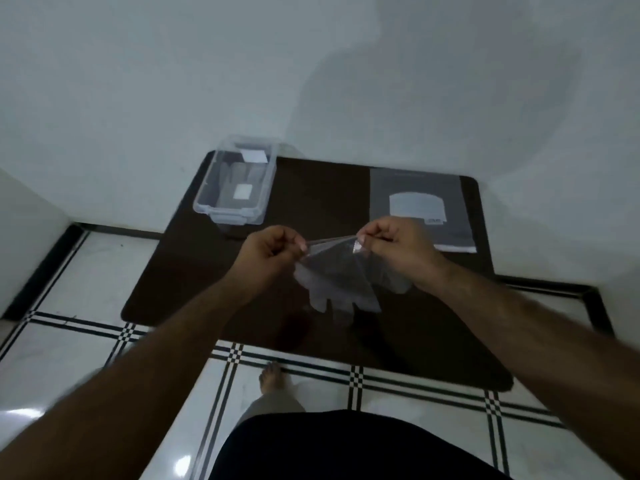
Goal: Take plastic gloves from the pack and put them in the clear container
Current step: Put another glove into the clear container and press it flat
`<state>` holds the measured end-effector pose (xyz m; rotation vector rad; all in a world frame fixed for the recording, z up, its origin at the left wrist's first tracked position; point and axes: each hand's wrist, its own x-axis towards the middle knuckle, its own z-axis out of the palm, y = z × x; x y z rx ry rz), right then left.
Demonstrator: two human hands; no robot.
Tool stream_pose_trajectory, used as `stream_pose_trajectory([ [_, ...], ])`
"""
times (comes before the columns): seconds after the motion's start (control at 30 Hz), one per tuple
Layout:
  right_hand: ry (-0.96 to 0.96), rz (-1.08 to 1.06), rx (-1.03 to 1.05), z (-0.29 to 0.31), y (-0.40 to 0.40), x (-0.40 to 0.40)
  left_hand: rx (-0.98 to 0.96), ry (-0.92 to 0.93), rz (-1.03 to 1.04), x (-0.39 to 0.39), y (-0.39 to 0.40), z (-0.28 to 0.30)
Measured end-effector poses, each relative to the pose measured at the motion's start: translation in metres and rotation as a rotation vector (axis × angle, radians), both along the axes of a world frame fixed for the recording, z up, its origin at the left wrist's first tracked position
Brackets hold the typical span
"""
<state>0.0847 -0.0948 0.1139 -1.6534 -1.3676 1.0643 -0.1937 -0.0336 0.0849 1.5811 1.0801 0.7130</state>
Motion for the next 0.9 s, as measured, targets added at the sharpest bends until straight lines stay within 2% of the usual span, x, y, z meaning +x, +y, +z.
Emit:
stream_pose_trajectory([
  [0.2, 0.253, -0.005, -0.183, 0.025, 0.097, -0.060, -0.020, -0.048, -0.012, -0.074, 0.081, 0.043],
  [0.3, 0.368, -0.028, -0.232, 0.030, 0.147, -0.097, -0.028, -0.010, 0.024, -0.105, 0.134, 0.051],
  [0.47, 0.301, -0.083, -0.192, 0.027, 0.241, -0.158, -0.114, 0.087, 0.035, -0.151, 0.243, 0.057],
  [0.67, 0.202, -0.188, -0.132, 0.033, 0.336, -0.200, -0.211, -0.007, -0.019, -0.159, 0.350, 0.051],
  [0.77, 0.164, -0.205, -0.078, 0.044, 0.374, -0.203, -0.123, -0.039, 0.009, -0.153, 0.393, 0.049],
  [0.9, 0.143, -0.171, 0.065, 0.065, 0.398, -0.196, 0.118, -0.089, 0.039, -0.150, 0.423, 0.056],
])
